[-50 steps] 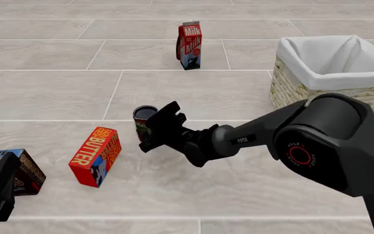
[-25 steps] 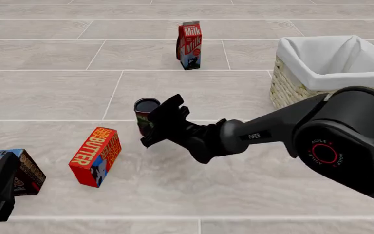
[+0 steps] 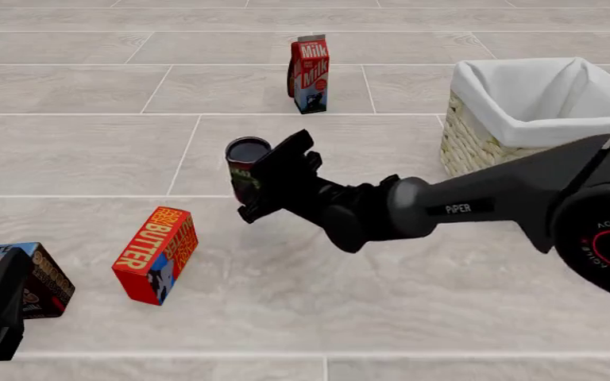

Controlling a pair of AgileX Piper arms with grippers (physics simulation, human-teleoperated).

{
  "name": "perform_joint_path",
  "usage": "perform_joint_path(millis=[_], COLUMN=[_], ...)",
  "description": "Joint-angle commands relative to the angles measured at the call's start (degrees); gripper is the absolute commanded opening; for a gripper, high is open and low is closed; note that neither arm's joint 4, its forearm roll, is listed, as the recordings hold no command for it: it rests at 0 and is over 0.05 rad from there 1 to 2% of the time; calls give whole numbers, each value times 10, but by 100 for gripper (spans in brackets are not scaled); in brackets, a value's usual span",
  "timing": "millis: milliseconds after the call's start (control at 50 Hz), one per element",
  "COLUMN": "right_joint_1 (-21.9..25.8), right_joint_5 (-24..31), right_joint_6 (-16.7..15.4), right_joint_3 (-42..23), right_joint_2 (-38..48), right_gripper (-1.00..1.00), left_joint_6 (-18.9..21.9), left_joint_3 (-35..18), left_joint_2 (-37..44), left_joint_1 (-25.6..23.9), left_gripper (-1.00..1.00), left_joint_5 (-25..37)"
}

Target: Pick the tomato sauce and place it in the basket.

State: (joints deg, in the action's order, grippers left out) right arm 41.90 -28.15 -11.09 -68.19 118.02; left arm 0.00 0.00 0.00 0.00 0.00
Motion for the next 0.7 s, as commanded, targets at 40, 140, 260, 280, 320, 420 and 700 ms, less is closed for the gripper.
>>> perform_joint_path(millis=[40,140,260,280,320,420,700], right_joint_1=[-8,-12,-18,-20,-22,-30,-73], right_joint_5=[13,25,40,43,47,58,87], right_joint_6=[1,-5,-10,-12,-13,-19,-34], right_joint_3=[17,23,24,23,22,19,2], right_joint_2=[-41,-62,-82,-85,-89,-100,-132], right_gripper=[-100,-100,-100,-100,-100,-100,-100], left_joint_6=[0,0,0,0,0,0,0], left_joint_3=[0,0,0,0,0,0,0], left_joint_2=[0,0,0,0,0,0,0], left_joint_1=[0,0,0,0,0,0,0], left_gripper=[100,100,100,100,100,100,100], left_joint_5=[0,0,0,0,0,0,0])
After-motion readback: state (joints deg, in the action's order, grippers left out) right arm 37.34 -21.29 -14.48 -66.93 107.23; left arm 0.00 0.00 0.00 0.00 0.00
